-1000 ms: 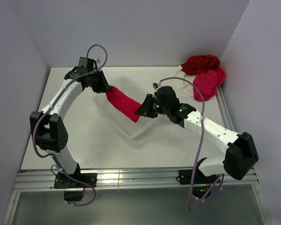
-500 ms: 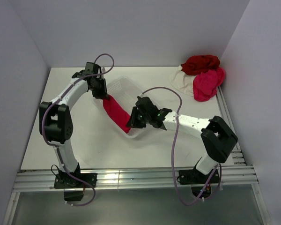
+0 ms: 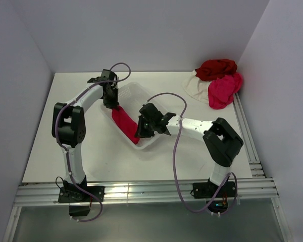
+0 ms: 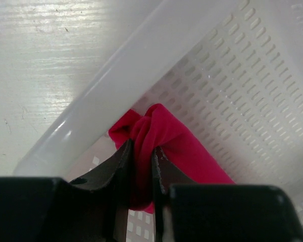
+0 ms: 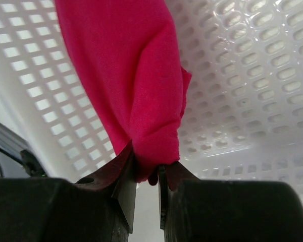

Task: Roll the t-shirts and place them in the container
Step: Place the rolled tshirt into the container

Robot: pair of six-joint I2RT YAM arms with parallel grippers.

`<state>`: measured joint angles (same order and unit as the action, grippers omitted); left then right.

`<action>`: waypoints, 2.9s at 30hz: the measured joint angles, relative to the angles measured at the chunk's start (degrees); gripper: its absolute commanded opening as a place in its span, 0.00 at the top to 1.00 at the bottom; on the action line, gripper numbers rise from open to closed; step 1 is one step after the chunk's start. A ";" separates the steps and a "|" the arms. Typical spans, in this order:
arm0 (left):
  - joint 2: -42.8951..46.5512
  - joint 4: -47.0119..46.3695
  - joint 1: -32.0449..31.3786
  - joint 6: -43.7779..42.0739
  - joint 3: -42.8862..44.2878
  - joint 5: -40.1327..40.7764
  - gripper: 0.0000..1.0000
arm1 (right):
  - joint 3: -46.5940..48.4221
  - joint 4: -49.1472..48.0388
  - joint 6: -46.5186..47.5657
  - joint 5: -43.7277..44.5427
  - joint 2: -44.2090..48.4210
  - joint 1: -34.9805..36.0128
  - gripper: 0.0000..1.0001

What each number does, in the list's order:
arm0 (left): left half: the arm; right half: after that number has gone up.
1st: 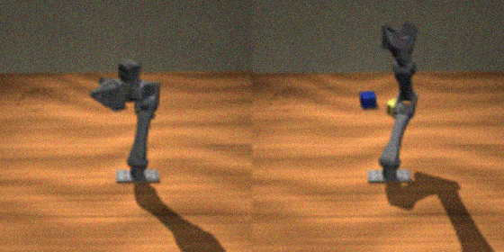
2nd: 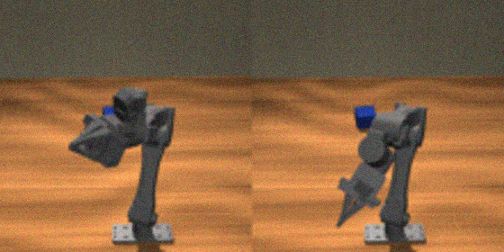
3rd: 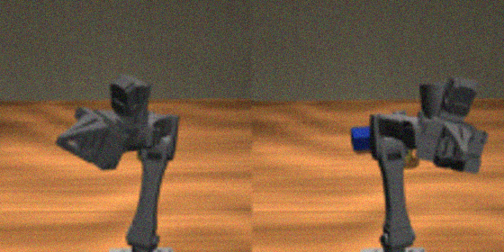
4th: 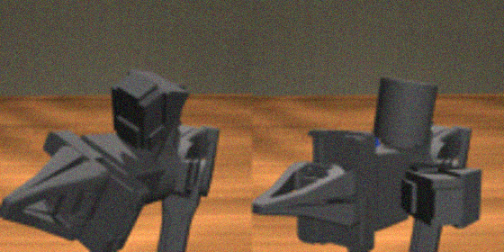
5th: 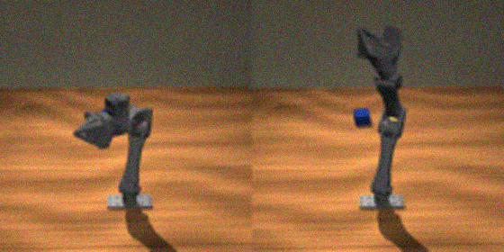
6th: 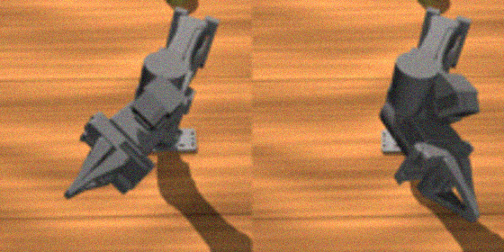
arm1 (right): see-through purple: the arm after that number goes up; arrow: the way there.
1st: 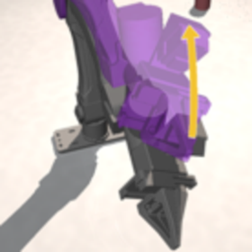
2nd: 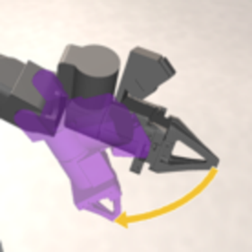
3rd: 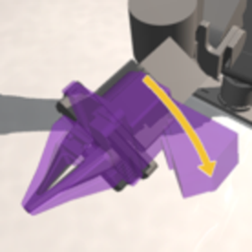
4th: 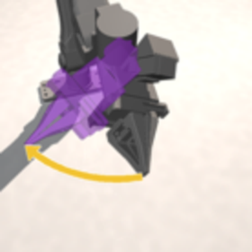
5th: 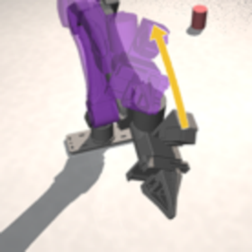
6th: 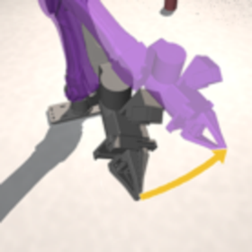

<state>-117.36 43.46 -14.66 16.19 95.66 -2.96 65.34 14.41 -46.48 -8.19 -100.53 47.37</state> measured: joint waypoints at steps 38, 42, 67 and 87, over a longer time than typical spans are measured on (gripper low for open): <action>-3.65 6.75 -1.44 -0.22 21.05 12.46 0.55 | 3.28 8.39 4.00 -2.43 -4.74 2.19 0.62; -3.56 6.73 -1.86 0.26 20.37 12.31 0.55 | 3.17 9.31 3.96 -2.86 -4.70 2.27 0.50; -1.79 7.45 -4.74 2.56 18.97 11.17 0.56 | 16.09 31.10 4.20 3.89 -5.16 2.40 0.36; 9.40 9.90 -5.18 12.39 12.48 10.29 0.44 | 15.61 39.60 7.78 6.88 10.45 -12.72 0.22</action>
<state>-107.96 53.36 -19.84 28.58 108.14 7.33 80.95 54.02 -38.70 -1.30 -90.08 34.65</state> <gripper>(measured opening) 0.516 0.770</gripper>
